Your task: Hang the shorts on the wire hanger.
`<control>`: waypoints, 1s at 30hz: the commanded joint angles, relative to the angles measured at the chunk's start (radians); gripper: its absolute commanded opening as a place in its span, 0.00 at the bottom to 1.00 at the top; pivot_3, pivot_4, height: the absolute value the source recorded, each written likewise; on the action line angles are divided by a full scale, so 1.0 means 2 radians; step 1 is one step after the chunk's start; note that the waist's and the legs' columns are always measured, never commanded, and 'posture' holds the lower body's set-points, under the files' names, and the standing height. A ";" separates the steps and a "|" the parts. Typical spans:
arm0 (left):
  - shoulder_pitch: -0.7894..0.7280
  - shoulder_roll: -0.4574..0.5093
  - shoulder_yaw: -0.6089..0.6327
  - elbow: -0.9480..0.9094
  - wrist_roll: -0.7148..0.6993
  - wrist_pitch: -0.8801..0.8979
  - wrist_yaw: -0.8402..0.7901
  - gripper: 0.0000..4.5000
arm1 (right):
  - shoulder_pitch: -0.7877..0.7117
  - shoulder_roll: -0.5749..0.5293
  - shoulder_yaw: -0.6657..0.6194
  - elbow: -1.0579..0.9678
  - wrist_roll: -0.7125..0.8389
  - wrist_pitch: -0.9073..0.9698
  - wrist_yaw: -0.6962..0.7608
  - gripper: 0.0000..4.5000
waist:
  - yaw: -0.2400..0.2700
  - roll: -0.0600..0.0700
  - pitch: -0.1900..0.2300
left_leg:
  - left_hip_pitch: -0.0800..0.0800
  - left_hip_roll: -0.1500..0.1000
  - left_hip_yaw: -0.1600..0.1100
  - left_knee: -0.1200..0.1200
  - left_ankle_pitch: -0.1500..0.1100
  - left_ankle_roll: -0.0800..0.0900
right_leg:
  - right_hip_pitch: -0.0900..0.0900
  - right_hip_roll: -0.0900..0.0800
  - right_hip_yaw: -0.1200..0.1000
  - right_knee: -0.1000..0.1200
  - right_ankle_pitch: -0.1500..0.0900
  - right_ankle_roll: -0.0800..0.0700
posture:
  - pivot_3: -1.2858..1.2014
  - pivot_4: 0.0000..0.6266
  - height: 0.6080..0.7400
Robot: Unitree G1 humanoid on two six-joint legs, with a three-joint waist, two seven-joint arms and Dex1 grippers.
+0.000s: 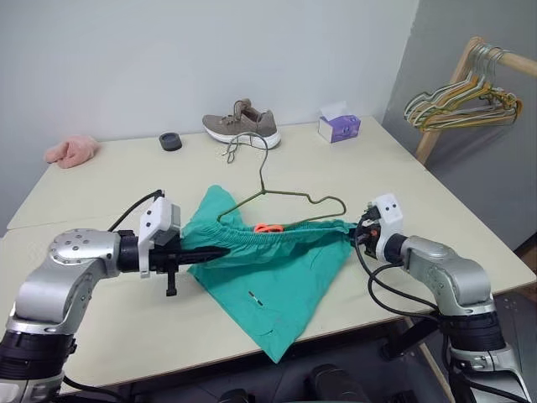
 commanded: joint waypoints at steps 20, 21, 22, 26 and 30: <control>-0.037 0.059 -0.020 0.106 0.075 -0.106 -0.043 0.00 | 0.001 -0.054 -0.054 -0.028 0.019 0.026 -0.021 0.01 | -0.003 0.001 0.000 | 0.000 0.000 0.000 0.000 0.000 0.000 | 0.000 0.000 0.000 0.000 0.000 0.000 | 0.42 0.00 1.00; -0.034 0.062 -0.022 0.107 0.080 -0.111 -0.046 0.00 | 0.000 -0.056 -0.052 -0.033 0.019 0.028 -0.020 0.01 | -0.003 0.001 0.000 | 0.000 0.000 0.000 0.000 0.000 0.000 | 0.000 0.000 0.000 0.000 0.000 0.000 | 0.42 0.00 1.00; -0.031 0.064 -0.024 0.108 0.084 -0.117 -0.048 0.00 | -0.001 -0.060 -0.051 -0.036 0.020 0.029 -0.018 0.01 | -0.003 0.001 0.000 | 0.000 0.000 0.000 0.000 0.000 0.000 | 0.000 0.000 0.000 0.000 0.000 0.000 | 0.42 0.00 1.00; -0.028 0.069 -0.033 0.123 0.104 -0.145 -0.042 0.00 | -0.006 -0.084 -0.047 -0.046 0.025 0.034 -0.006 0.01 | -0.003 0.001 0.001 | 0.000 0.000 0.000 0.000 0.000 0.000 | 0.000 0.000 0.000 0.000 0.000 0.000 | 0.42 0.00 1.00; -0.038 0.054 -0.047 0.131 0.118 -0.163 -0.025 0.00 | -0.017 -0.109 -0.007 -0.092 0.033 0.048 0.019 0.01 | -0.003 0.001 0.001 | 0.000 0.000 0.001 0.000 0.000 0.000 | 0.000 0.000 0.000 0.000 0.000 0.000 | 0.42 0.00 1.00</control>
